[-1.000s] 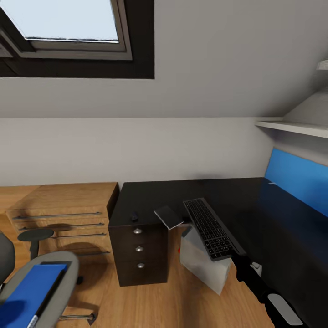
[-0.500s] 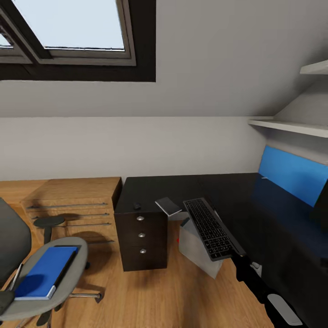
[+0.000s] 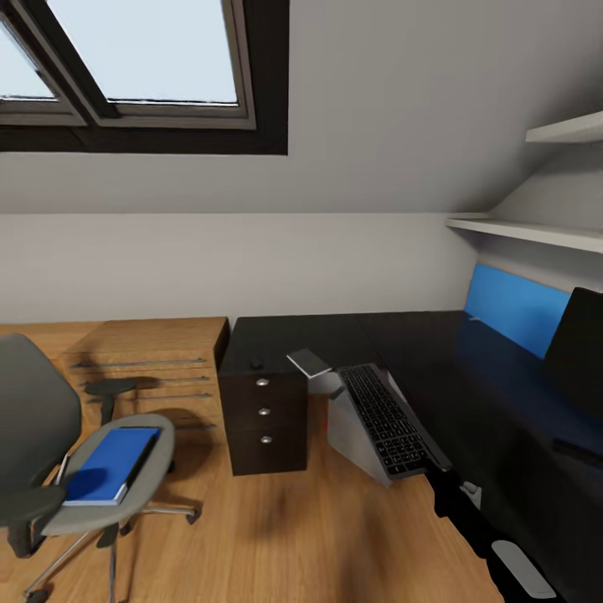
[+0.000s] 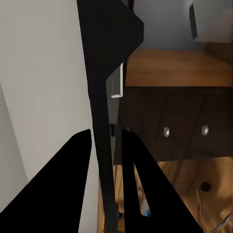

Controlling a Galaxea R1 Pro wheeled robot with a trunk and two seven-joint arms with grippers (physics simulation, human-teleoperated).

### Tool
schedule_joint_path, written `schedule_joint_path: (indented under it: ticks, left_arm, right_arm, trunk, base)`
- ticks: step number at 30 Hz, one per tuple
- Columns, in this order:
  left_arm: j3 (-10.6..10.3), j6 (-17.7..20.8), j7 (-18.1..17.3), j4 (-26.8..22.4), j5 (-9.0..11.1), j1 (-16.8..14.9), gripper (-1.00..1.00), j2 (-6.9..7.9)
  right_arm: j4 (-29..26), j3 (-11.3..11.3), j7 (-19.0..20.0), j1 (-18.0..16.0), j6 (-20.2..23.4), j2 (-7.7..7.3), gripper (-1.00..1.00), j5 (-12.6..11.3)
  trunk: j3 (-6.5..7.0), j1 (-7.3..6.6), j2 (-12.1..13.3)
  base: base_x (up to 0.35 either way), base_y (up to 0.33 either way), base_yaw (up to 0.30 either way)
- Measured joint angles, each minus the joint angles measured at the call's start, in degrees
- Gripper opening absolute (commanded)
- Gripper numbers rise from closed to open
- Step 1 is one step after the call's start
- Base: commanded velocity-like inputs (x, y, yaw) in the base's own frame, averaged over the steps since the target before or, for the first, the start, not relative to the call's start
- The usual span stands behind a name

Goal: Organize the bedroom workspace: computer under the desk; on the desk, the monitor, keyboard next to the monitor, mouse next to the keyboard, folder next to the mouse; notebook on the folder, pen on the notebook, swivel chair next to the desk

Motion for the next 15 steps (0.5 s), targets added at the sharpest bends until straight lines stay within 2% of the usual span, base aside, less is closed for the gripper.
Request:
schedule_joint_path:
  ticks: [10, 15]
  left_arm:
    - [0.00, 0.01, 0.03, 0.00, -0.02, 0.00, 1.00, 0.00]
    - [0.00, -0.06, 0.04, 0.00, 0.03, 0.00, 1.00, 0.00]
  right_arm:
    - [0.00, -0.08, -0.04, 0.00, 0.00, -0.08, -1.00, 0.01]
    - [-0.03, -0.11, -0.14, 0.00, 0.05, -0.08, -1.00, -0.09]
  trunk:
    - [0.00, 0.00, 0.00]
    - [0.00, -0.03, 0.00]
  base:
    - [-0.320, -0.014, 0.000]
    - [-0.066, -0.010, 0.000]
